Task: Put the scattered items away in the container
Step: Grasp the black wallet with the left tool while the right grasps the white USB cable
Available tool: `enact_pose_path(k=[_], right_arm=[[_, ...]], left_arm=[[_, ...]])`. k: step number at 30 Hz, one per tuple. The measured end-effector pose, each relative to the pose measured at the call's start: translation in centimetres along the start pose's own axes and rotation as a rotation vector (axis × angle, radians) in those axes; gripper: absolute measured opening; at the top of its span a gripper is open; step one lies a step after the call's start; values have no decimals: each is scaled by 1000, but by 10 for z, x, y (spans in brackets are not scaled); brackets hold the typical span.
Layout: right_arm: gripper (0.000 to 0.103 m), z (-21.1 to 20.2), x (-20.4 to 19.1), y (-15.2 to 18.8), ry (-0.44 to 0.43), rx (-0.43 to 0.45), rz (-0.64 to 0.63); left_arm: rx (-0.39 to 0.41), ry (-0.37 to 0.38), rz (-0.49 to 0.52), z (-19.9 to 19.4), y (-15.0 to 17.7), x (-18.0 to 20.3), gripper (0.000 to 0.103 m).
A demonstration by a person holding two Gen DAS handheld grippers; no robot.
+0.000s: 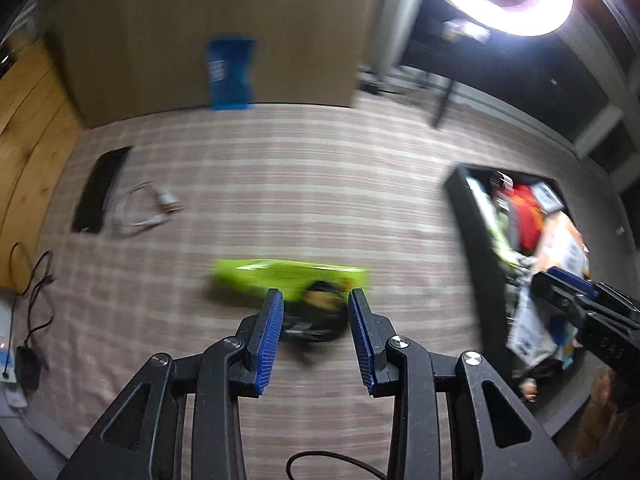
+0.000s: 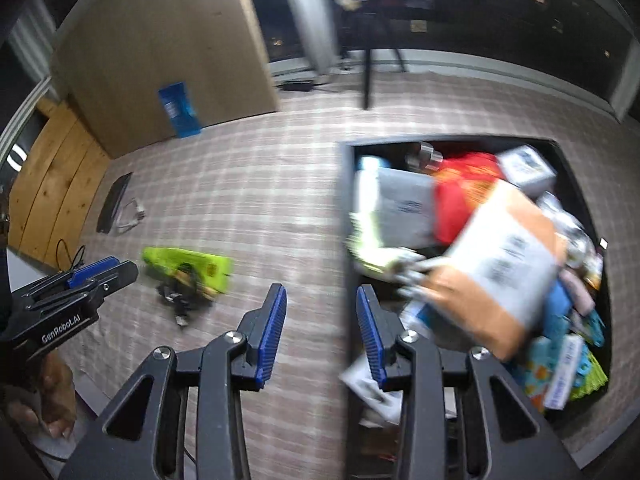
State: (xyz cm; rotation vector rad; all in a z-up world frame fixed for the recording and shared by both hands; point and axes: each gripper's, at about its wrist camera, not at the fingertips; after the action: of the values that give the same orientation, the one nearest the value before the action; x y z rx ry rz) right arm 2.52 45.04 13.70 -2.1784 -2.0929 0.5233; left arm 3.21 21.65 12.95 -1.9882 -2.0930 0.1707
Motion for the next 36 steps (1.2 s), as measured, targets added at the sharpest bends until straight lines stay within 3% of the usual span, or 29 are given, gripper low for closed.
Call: enact_pose_path(k=[6, 15, 18, 22, 26, 30, 36], right_arm=[[36, 23, -62, -25, -19, -9, -65], [36, 55, -141, -72, -34, -27, -164], [37, 69, -169, -88, -64, -41, -187], [37, 96, -216, -104, -79, -85, -276], [37, 131, -260, -119, -94, -139, -360], [37, 170, -299, -134, -90, -198, -428], [37, 221, -334, -144, -62, -272, -493]], left_arm=[[-5, -33, -118, 5, -12, -83, 32], [-5, -92, -222, 19, -40, -177, 32], [-18, -115, -227, 29, -55, -206, 42], [-41, -137, -245, 47, -78, -242, 43], [-75, -124, -254, 66, -97, -264, 45], [-109, -138, -228, 90, -114, -274, 58], [-156, -147, -223, 119, -130, -284, 63]])
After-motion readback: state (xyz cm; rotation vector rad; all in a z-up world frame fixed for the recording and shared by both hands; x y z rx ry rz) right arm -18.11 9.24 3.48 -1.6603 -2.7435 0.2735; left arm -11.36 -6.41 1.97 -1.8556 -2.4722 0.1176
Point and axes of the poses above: each gripper's, at about its wrist camera, not at the fingertips, and z roughly the way its jaws point, x to its right, y to its underside, and after that the axes turned 8 degrees about -x, right-handed
